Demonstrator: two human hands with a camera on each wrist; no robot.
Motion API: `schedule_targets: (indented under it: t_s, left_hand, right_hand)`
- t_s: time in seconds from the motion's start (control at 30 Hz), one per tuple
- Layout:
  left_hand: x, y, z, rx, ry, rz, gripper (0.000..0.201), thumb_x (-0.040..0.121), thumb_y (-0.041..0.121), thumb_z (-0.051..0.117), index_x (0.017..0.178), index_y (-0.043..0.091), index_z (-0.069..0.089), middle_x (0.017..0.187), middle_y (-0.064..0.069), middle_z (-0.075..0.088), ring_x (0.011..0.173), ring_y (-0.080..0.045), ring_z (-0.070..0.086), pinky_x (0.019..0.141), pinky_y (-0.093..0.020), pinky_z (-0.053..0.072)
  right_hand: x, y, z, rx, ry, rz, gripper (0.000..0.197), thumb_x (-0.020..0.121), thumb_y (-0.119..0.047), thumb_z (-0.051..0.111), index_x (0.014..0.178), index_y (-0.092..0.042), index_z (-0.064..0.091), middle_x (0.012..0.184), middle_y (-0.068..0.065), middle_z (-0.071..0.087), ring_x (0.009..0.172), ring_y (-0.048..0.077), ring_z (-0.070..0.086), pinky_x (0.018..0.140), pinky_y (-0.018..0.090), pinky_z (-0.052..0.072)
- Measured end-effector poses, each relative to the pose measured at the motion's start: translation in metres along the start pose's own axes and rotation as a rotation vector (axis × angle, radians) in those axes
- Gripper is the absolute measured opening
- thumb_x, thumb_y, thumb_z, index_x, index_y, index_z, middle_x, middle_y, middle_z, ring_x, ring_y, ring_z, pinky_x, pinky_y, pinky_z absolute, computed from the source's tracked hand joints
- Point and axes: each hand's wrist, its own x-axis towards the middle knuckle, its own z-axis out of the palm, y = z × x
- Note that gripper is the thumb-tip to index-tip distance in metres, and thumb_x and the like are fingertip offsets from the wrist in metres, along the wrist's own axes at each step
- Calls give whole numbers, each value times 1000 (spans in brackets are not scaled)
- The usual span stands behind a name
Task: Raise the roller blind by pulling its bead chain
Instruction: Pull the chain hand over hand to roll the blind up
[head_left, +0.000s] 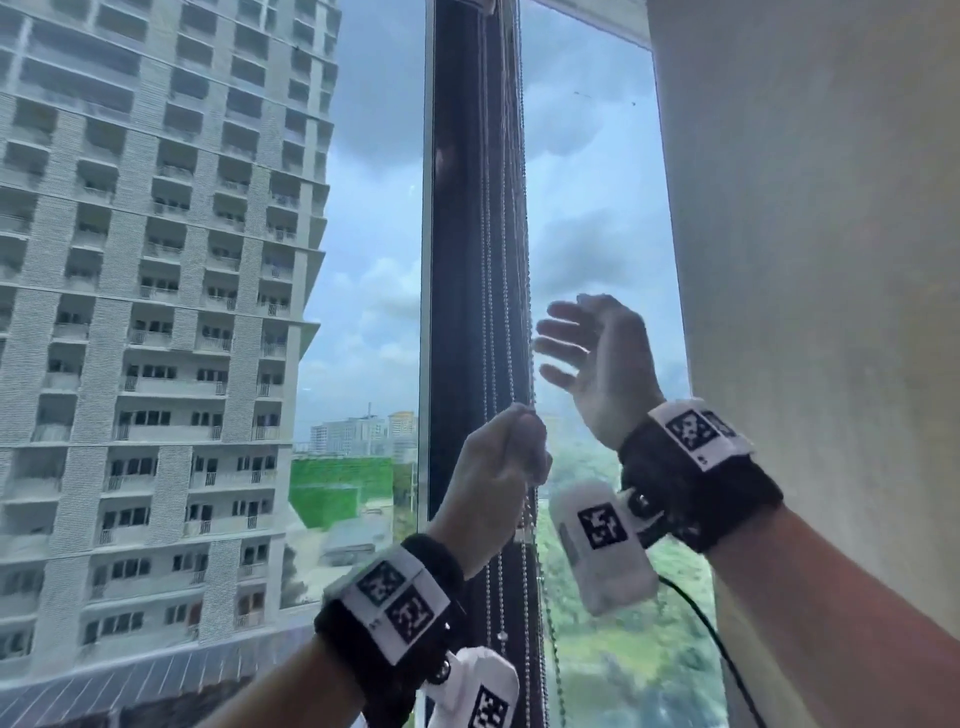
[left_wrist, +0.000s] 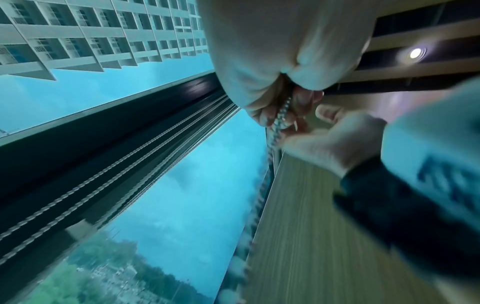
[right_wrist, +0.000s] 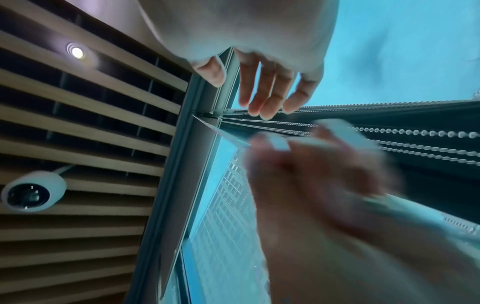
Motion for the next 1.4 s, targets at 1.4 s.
schedule_targets:
  t_s: [1.4]
  left_hand:
    - [27, 19, -10, -106, 10, -58, 34, 99, 26, 34, 85, 2, 53, 48, 11, 41, 42, -9, 35, 37, -21, 32]
  right_hand:
    - [-34, 27, -5, -148, -338, 91, 26, 97, -22, 49, 108, -6, 65, 97, 10, 64, 87, 25, 61, 54, 33, 52]
